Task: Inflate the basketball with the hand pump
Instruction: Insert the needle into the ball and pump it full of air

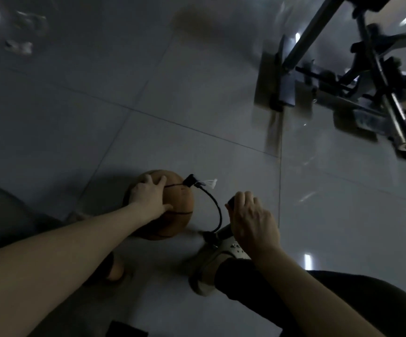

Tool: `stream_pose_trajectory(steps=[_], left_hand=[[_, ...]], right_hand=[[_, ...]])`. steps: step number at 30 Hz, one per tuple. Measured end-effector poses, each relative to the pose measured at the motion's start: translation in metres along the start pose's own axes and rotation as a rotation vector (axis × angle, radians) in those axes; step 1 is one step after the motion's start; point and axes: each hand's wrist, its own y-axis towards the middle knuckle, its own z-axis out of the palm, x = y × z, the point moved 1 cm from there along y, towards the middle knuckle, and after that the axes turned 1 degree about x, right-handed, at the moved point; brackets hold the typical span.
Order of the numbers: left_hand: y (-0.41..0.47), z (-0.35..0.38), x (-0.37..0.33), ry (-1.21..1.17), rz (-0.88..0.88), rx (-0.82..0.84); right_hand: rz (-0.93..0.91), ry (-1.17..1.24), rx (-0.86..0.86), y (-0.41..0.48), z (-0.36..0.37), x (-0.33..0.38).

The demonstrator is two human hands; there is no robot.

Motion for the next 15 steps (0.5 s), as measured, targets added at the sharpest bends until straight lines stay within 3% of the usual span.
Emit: stream_pose_trajectory(steps=[7, 15], left_hand=[[0.008, -0.002, -0.004, -0.001, 0.004, 0.019], [0.008, 0.000, 0.003, 0.007, -0.019, 0.056]], right_hand=[[0.019, 0.082, 0.103, 0.004, 0.054, 0.003], [0.067, 0.110, 0.259, -0.004, 0.046, 0.013]])
